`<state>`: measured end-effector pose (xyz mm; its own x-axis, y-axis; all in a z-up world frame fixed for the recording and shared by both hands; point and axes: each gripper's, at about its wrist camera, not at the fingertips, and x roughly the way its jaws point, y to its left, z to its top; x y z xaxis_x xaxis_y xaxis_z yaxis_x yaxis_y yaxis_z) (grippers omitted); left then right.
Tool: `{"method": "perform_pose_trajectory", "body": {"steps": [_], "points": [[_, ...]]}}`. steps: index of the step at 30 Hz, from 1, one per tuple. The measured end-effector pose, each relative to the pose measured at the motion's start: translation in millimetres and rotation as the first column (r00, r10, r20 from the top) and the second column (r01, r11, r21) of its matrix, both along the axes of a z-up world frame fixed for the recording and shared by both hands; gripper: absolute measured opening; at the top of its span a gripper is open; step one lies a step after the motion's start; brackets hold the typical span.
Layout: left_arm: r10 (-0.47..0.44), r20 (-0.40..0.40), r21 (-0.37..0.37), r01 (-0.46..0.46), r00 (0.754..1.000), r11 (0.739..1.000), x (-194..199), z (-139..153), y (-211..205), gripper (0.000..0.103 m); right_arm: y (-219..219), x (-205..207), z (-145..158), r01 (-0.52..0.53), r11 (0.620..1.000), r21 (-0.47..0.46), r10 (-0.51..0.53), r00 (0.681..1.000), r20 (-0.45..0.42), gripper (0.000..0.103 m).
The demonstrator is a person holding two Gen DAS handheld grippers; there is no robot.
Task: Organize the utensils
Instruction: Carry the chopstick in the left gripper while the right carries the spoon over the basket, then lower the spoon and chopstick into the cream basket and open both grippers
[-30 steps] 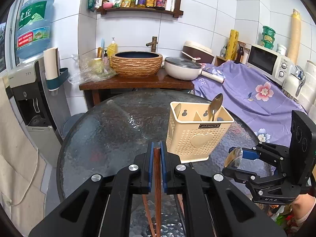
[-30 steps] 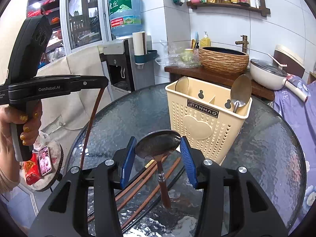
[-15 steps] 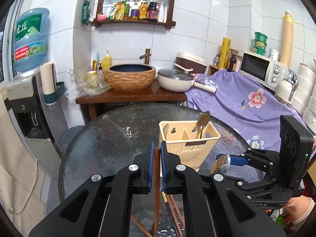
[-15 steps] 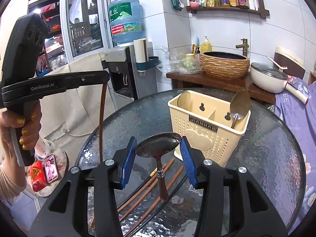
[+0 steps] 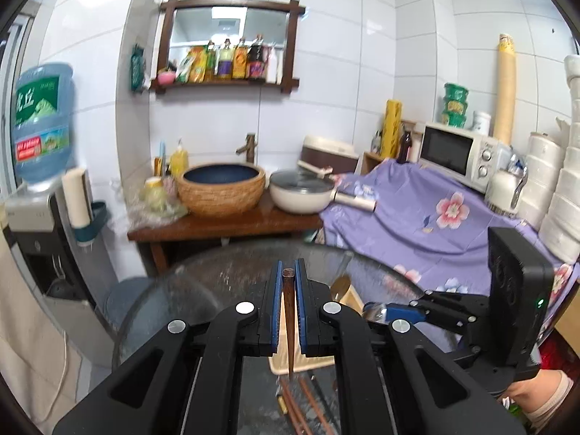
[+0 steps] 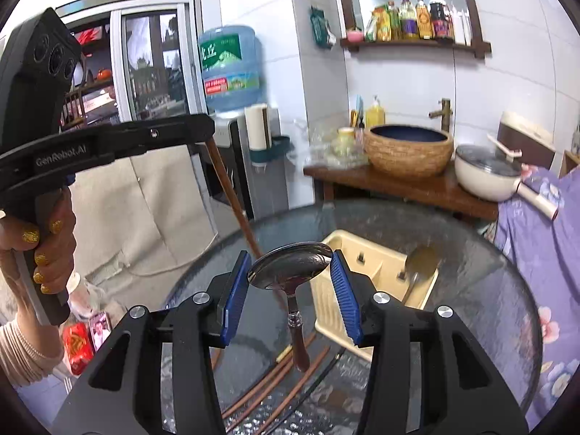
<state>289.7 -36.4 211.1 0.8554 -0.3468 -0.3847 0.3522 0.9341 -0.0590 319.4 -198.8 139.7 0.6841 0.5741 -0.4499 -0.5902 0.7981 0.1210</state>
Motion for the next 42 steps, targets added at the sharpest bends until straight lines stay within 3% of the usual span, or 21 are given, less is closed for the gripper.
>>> {"method": "perform_pose_trajectory", "body": {"steps": [9,12,16,28,38,42], "points": [[0.037,0.048,0.013,-0.038,0.998,0.999,30.8,63.7,-19.4,0.007,-9.5,35.2,53.8,0.076,0.996,0.049,-0.078,0.996,0.031,0.046],[0.048,0.034,0.001,-0.048,0.998,0.999,46.6,72.2,-25.9,0.007,-11.6,48.1,64.4,0.127,0.991,0.035,-0.129,0.989,0.071,0.046],[0.084,0.031,-0.01,-0.084,0.996,0.996,68.1,71.5,-34.8,0.007,-17.6,67.2,61.6,0.167,0.985,0.04,-0.169,0.984,0.058,0.046],[0.1,-0.107,0.004,-0.1,0.989,0.995,111.3,-6.1,-39.2,0.007,-30.1,94.8,-11.3,0.223,0.975,-0.007,-0.223,0.974,-0.036,0.046],[0.093,-0.184,0.039,-0.087,0.978,0.995,115.3,-64.0,-41.2,0.007,-18.4,80.9,-47.9,0.235,0.969,-0.08,-0.237,0.971,-0.012,0.046],[0.115,-0.155,0.06,-0.107,0.981,0.992,110.9,-67.2,-39.5,0.007,-17.3,78.8,-56.9,0.243,0.965,-0.103,-0.245,0.97,-0.006,0.046]]}}
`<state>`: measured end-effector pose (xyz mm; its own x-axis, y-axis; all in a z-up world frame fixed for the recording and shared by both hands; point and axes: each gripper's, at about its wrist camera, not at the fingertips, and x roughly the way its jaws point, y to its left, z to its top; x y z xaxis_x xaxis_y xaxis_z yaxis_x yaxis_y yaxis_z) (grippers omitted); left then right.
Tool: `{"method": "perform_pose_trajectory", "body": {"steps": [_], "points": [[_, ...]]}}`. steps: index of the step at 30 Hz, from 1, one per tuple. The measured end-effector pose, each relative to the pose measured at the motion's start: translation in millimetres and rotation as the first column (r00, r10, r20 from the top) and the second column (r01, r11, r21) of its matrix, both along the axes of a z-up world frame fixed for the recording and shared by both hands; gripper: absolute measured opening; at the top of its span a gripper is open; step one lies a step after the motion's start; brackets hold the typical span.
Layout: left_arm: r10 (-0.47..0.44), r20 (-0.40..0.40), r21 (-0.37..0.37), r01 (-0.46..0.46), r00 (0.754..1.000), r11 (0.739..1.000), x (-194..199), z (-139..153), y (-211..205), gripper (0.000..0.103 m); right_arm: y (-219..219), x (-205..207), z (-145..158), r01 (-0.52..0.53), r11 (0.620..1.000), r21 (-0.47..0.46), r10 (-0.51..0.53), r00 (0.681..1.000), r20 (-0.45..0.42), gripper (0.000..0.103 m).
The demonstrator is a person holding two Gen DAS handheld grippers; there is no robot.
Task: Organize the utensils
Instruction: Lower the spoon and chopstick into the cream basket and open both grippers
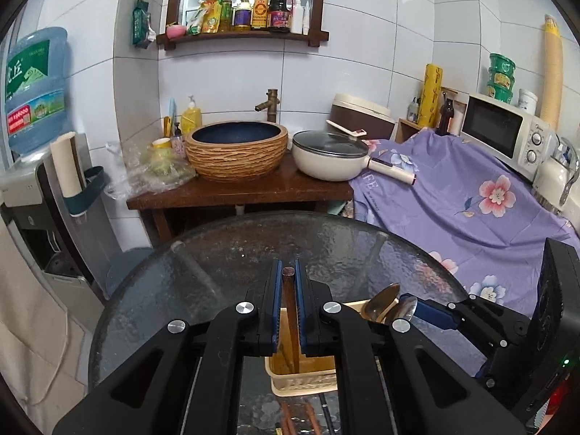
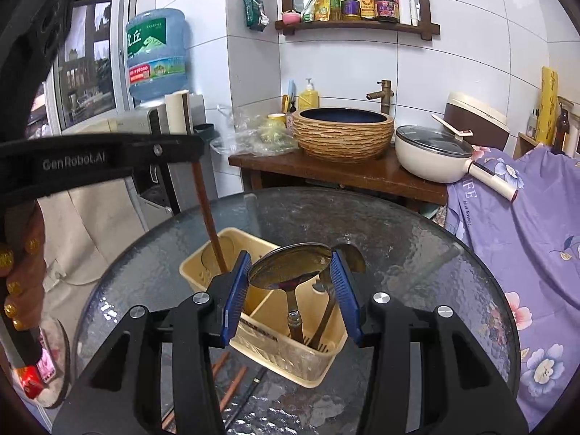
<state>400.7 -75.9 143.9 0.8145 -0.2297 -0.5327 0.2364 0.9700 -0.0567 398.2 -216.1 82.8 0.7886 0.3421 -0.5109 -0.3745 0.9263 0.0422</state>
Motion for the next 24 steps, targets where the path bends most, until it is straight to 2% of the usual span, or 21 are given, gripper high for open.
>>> {"method": "perform_pose_trajectory", "body": {"steps": [4,6,7,8,9,10,11,15,18,20,22,24], "points": [[-0.003,-0.006,-0.007,0.003,1.0,1.0,-1.3,0.6,0.4,0.007,-0.2,1.4,-8.3,0.015,1.0,-0.015,-0.016,1.0,-0.016,0.046],[-0.002,-0.005,-0.004,0.002,1.0,1.0,-1.3,0.2,-0.4,0.007,-1.5,0.1,-9.1,0.023,1.0,-0.008,-0.023,1.0,-0.007,0.052],[-0.006,-0.009,0.003,0.006,1.0,1.0,-1.2,-0.1,-0.7,0.011,-2.0,-0.6,-8.7,0.024,1.0,-0.005,-0.024,1.0,-0.006,0.055],[-0.009,-0.01,0.009,0.009,1.0,1.0,-1.4,-0.5,-1.5,0.015,-2.7,-1.8,-8.5,0.029,1.0,-0.003,-0.029,1.0,0.0,0.061],[-0.009,-0.007,0.016,0.01,1.0,1.0,-1.9,-0.9,-1.6,0.027,-3.0,-2.7,-7.8,0.034,0.999,-0.004,-0.034,0.999,0.005,0.068],[-0.007,0.002,0.02,0.007,1.0,1.0,-3.9,-0.7,-1.2,0.041,-3.9,-4.6,-6.5,0.04,0.999,-0.003,-0.04,0.999,0.017,0.068],[-0.004,0.013,0.018,0.003,1.0,1.0,-6.5,-0.4,-0.1,0.048,-5.3,-7.5,-4.7,0.045,0.999,0.001,-0.045,0.998,0.032,0.068],[-0.004,0.055,0.013,0.004,0.998,1.0,-25.6,1.6,11.0,0.053,-10.1,-22.7,2.7,0.042,0.999,0.019,-0.043,0.997,0.057,0.068],[0.019,0.092,0.009,-0.02,0.996,1.0,-45.4,-1.8,22.3,0.073,-9.8,-44.2,4.3,0.033,0.999,0.014,-0.034,0.996,0.077,0.068],[0.047,0.122,0.006,-0.048,0.991,0.999,-62.9,-8.7,33.4,0.092,-7.3,-59.8,0.2,0.018,1.0,0.011,-0.019,0.997,0.072,0.068],[0.071,0.141,0.021,-0.074,0.987,0.997,-78.8,-20.9,43.0,0.095,-3.3,-74.1,-11.3,-0.006,1.0,0.01,0.006,0.999,0.034,0.068],[0.09,0.117,0.047,-0.096,0.989,0.994,-88.1,-38.8,52.4,0.095,1.7,-80.9,-25.8,-0.026,1.0,-0.009,0.025,1.0,-0.014,0.068]]}}
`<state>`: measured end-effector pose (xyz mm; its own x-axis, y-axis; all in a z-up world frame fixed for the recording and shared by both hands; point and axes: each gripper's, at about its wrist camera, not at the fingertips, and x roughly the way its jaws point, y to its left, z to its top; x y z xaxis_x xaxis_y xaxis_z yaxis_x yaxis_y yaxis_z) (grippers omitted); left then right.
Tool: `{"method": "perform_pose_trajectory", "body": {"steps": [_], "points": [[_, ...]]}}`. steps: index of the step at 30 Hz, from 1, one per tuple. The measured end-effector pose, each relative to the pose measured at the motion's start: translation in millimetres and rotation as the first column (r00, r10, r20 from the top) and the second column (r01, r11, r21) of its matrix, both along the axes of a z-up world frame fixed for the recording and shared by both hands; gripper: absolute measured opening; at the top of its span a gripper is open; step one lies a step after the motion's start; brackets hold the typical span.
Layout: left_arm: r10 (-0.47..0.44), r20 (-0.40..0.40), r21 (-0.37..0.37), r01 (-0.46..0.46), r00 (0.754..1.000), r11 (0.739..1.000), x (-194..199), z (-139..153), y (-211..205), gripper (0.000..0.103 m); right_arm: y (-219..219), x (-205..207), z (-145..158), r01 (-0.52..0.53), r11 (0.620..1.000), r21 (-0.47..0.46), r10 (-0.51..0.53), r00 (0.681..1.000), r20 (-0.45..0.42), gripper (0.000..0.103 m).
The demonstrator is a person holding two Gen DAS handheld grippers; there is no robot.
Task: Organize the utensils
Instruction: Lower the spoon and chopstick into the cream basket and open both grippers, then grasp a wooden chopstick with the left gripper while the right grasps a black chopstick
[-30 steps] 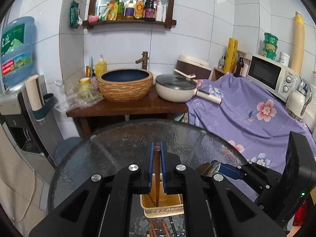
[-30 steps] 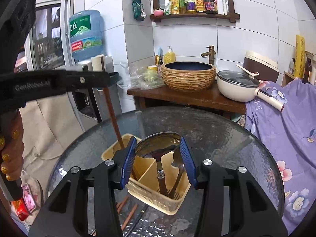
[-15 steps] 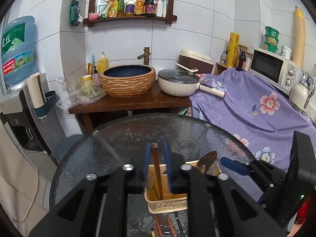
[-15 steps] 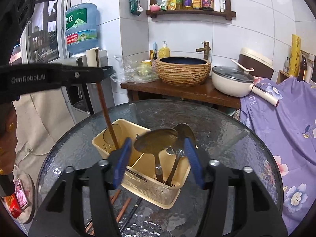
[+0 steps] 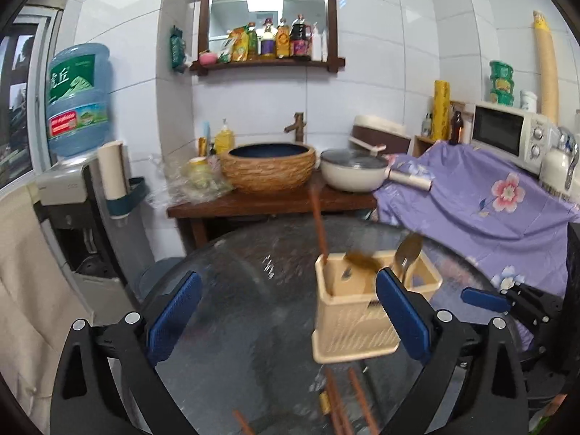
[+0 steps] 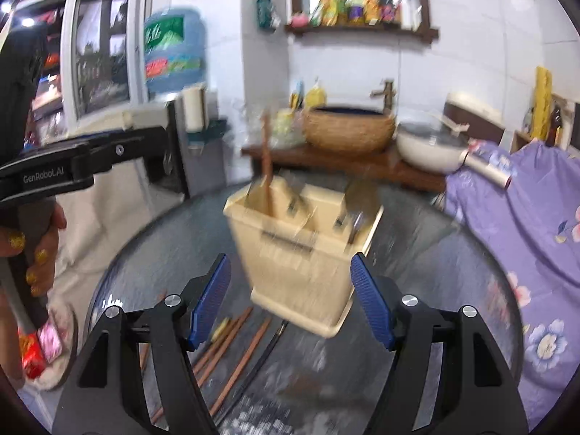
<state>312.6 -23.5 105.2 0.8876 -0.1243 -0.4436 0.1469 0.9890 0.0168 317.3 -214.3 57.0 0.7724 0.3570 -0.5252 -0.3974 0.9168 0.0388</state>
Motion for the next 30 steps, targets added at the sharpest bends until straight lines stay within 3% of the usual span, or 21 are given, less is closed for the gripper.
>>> {"method": "perform_pose_trajectory", "body": {"steps": [3,6,11,16,20,28,30], "points": [[0.037,-0.07,0.016,-0.035,0.997,0.999,-3.4,-26.0,14.3,0.095,6.8,-5.8,-28.0,0.005,0.999,-0.048,-0.008,0.998,-0.064,0.068],[0.096,-0.182,0.007,-0.097,0.979,0.995,-1.2,-64.0,36.6,0.093,7.2,-4.3,-53.5,0.018,0.999,-0.041,-0.023,0.99,-0.138,0.067],[0.154,-0.281,0.047,-0.146,0.947,0.988,0.4,-110.4,51.3,0.074,11.6,2.6,-81.8,0.049,0.997,-0.064,-0.06,0.98,-0.188,0.062],[0.169,-0.358,0.094,-0.145,0.918,0.985,2.5,-143.3,48.1,0.066,21.7,12.4,-102.4,0.065,0.995,-0.076,-0.082,0.966,-0.245,0.06],[0.175,-0.381,0.105,-0.145,0.908,0.984,-0.7,-156.2,48.1,0.061,30.6,22.5,-110.7,0.07,0.993,-0.092,-0.093,0.958,-0.272,0.049],[0.184,-0.408,0.119,-0.148,0.894,0.982,-1.0,-167.0,45.4,0.057,43.5,35.0,-125.3,0.089,0.986,-0.139,-0.128,0.943,-0.307,0.046],[0.186,-0.413,0.12,-0.149,0.892,0.982,-1.5,-168.3,44.9,0.057,46.0,38.8,-128.3,0.093,0.985,-0.144,-0.136,0.936,-0.325,0.041]]}}
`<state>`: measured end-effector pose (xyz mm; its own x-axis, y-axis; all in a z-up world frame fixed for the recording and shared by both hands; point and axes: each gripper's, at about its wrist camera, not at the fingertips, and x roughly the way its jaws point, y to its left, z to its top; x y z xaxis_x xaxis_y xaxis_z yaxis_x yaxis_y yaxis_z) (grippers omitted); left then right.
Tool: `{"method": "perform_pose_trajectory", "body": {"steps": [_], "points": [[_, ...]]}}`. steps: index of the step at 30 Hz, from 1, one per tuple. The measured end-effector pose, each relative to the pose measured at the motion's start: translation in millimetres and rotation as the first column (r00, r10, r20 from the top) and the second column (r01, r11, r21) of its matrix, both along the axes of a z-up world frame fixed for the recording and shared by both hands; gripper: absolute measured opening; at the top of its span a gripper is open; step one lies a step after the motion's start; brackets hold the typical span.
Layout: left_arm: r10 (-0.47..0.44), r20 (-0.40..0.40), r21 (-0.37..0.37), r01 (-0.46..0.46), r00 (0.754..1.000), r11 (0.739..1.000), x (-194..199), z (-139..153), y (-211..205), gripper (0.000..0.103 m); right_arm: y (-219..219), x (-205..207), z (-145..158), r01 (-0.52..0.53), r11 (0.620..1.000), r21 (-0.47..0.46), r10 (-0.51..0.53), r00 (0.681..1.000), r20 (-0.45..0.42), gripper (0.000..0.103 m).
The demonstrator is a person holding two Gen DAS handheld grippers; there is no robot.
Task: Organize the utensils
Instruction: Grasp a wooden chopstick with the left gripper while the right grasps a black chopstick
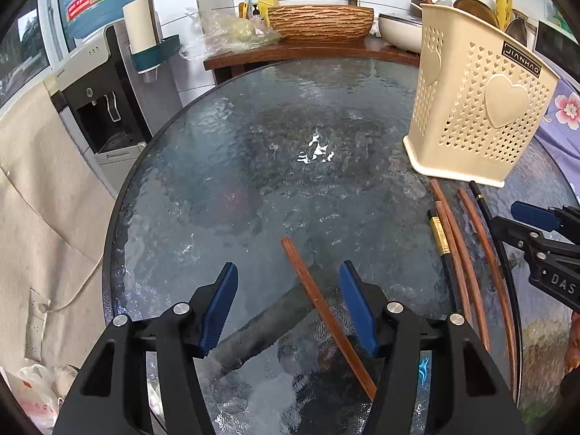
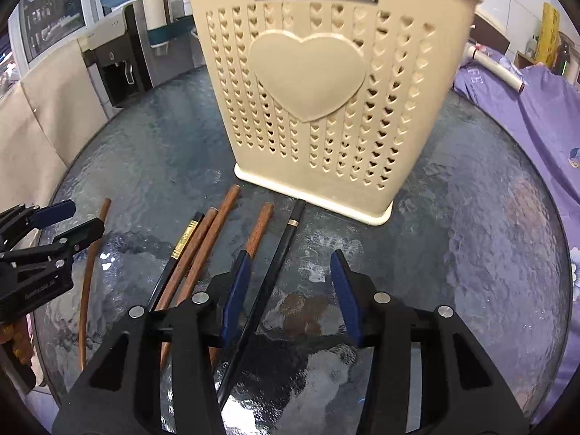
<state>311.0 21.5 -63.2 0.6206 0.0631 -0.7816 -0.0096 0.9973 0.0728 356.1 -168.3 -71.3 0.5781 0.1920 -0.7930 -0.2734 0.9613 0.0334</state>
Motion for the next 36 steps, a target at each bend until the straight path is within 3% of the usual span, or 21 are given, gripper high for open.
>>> {"method": "perform_pose_trajectory", "body": {"steps": [9,26,36], "points": [[0.01,-0.039,-0.026,-0.011,0.999,1.0,7.2,-7.1,-0.7,0.049,20.5,13.2,-7.2,0.037,0.999,-0.031,-0.038,0.999,-0.032,0.035],[0.016,-0.033,-0.053,-0.018,0.999,0.998,9.2,-7.1,-9.2,0.033,44.4,28.1,-9.4,0.073,0.997,-0.036,-0.074,0.997,-0.019,0.033],[0.01,-0.019,-0.046,-0.011,1.0,0.999,10.5,-6.5,-19.3,0.016,37.0,32.2,-10.3,0.091,0.996,-0.025,-0.091,0.996,-0.011,0.011]]}}
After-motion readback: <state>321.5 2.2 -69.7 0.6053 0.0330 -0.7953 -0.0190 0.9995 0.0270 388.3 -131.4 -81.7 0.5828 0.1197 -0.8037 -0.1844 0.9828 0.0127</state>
